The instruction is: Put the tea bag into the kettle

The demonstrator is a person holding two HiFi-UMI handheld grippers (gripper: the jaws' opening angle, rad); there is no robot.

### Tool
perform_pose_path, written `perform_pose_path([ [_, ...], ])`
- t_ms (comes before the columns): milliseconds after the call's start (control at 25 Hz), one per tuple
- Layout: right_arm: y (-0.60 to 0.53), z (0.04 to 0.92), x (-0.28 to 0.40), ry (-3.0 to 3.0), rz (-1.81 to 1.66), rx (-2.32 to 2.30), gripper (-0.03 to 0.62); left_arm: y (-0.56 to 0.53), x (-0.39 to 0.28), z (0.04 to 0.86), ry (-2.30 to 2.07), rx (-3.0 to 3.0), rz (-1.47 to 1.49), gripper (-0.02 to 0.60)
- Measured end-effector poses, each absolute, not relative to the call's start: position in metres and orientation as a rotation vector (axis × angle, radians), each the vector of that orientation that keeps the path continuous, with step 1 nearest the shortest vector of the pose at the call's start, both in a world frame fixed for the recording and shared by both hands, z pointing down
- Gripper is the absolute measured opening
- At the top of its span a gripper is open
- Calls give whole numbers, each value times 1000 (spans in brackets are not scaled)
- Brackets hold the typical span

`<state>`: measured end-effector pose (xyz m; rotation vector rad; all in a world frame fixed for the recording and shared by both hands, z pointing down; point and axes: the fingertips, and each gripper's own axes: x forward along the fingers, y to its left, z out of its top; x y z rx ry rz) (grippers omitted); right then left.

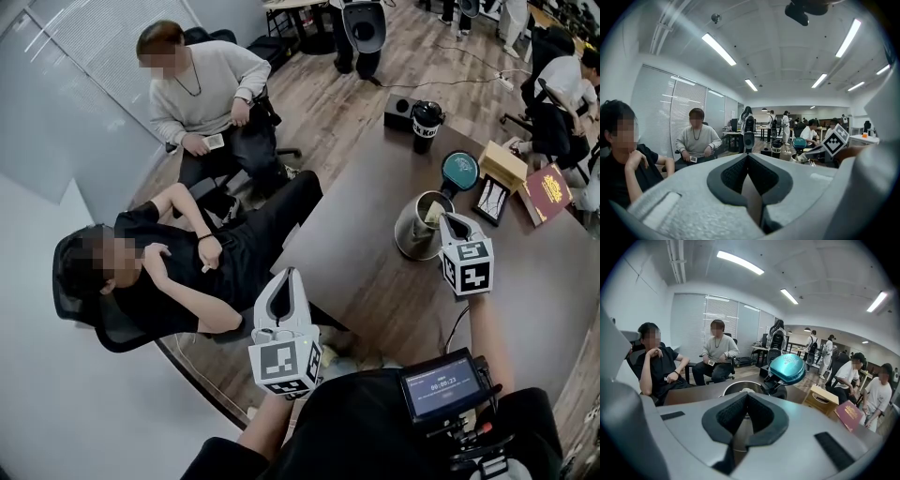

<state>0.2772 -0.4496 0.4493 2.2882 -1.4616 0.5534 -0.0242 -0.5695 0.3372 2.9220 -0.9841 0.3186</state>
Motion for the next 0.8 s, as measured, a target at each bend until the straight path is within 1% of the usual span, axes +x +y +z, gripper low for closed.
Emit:
perform_pose_path([
  [800, -450, 464, 279, -1447, 588, 2293, 9, -569, -20, 341, -972, 2916, 305, 5],
])
